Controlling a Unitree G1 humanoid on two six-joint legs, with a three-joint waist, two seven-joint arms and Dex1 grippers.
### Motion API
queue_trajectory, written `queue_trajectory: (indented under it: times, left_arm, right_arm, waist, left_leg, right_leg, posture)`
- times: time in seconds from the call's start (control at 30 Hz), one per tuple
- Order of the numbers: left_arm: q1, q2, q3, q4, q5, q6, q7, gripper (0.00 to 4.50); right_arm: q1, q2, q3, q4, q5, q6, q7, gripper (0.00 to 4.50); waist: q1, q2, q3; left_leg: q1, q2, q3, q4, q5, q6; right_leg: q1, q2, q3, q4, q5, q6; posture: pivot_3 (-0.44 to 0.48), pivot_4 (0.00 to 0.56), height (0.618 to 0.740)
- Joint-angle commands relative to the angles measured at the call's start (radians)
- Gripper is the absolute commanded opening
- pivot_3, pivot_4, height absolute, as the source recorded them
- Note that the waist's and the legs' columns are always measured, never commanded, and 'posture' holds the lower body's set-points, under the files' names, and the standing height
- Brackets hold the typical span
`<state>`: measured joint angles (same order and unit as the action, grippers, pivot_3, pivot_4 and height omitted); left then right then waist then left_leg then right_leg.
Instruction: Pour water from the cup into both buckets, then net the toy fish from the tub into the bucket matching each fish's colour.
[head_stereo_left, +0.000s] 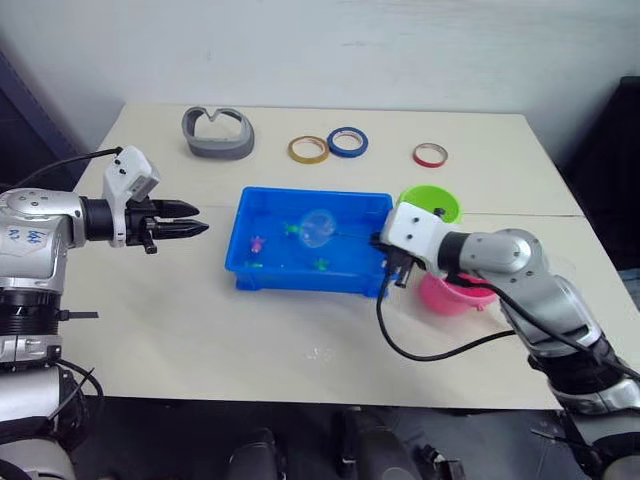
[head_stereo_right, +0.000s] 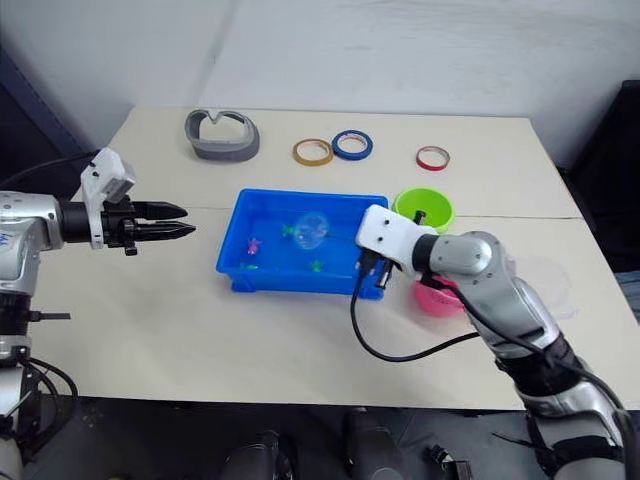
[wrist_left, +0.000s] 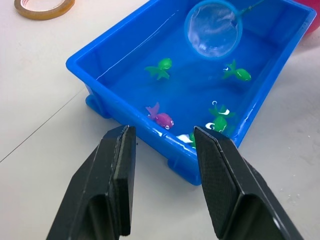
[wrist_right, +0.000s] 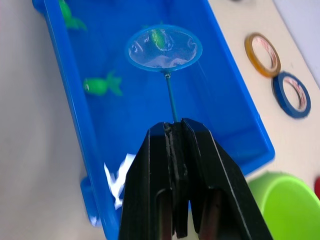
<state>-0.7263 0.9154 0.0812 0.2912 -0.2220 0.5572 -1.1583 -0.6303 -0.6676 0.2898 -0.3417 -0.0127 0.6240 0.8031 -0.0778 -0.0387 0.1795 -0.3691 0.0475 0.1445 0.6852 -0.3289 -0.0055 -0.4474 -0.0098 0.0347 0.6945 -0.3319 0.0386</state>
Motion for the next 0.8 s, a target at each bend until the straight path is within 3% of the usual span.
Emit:
queue_trajectory:
  times: [0.03,0.8]
  left_arm:
    - [0.029,0.038,0.055,-0.097,-0.035,0.05,0.027,2.12]
    - [0.085,0.073,0.083,-0.174,-0.08,0.111,0.084,2.12]
  right_arm:
    - [-0.031,0.034,0.015,0.004,-0.01,-0.035,-0.008,0.0]
    - [-0.107,0.253,0.212,0.254,-0.218,-0.102,-0.097,0.0]
  waist:
    - [-0.005,0.0,0.0]
    - [-0.007,-0.002,-0.001]
  left_leg:
    - [0.0,0.0,0.0,0.0,0.0,0.0]
    - [0.0,0.0,0.0,0.0,0.0,0.0]
  right_leg:
    - [0.0,0.0,0.0,0.0,0.0,0.0]
    - [0.0,0.0,0.0,0.0,0.0,0.0]
  posture:
    - [0.0,0.15,0.738]
    - [0.0,0.15,0.738]
